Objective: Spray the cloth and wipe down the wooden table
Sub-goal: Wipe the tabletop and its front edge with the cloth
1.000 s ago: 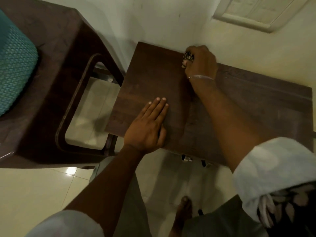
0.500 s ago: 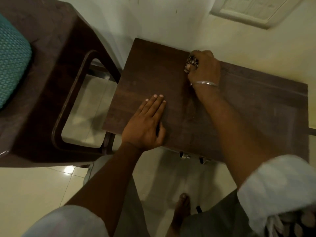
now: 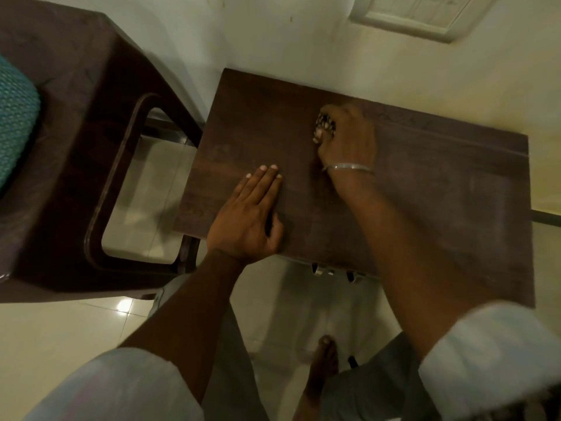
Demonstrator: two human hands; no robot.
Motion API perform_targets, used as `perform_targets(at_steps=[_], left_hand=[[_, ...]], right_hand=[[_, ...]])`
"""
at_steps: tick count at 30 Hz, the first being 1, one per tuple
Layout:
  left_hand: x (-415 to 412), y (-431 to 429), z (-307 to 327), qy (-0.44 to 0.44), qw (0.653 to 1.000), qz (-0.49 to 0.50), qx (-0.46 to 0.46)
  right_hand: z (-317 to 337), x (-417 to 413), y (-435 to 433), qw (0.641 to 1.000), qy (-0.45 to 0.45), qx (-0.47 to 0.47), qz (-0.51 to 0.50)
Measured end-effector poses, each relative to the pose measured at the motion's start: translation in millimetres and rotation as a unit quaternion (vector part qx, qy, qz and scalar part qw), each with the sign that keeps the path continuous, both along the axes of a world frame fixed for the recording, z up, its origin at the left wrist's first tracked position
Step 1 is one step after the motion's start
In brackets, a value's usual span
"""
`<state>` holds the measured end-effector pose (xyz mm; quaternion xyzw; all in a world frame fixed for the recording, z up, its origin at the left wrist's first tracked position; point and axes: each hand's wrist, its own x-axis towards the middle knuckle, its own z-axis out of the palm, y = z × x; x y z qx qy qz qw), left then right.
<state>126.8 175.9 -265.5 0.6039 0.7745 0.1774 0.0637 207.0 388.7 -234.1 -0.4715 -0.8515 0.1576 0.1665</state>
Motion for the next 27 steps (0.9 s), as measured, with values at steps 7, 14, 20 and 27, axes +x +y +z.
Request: perform_targets(at_steps=[7,14,20,27], left_hand=[[0.5,-0.7,-0.9,-0.002,1.0,0.001,0.013],[-0.9,1.1,2.2,0.004,1.0,-0.005,-0.014],[-1.2,0.0,1.8,0.009,1.0,-0.003,-0.016],[-5.0,1.1,2.0,-0.001,1.0,-0.002,-0.019]], right_hand=[[5.8,-2.8,13.8,1.0,0.001,-0.003,0.008],[7.4,10.3,-29.0,1.0,-0.016,-0.009,-0.01],[9.7,9.5,-18.4,1.0,-0.015,-0.012,-0.006],[3.0,24.3,-55.9,0.999,0.008,-0.023,-0.022]])
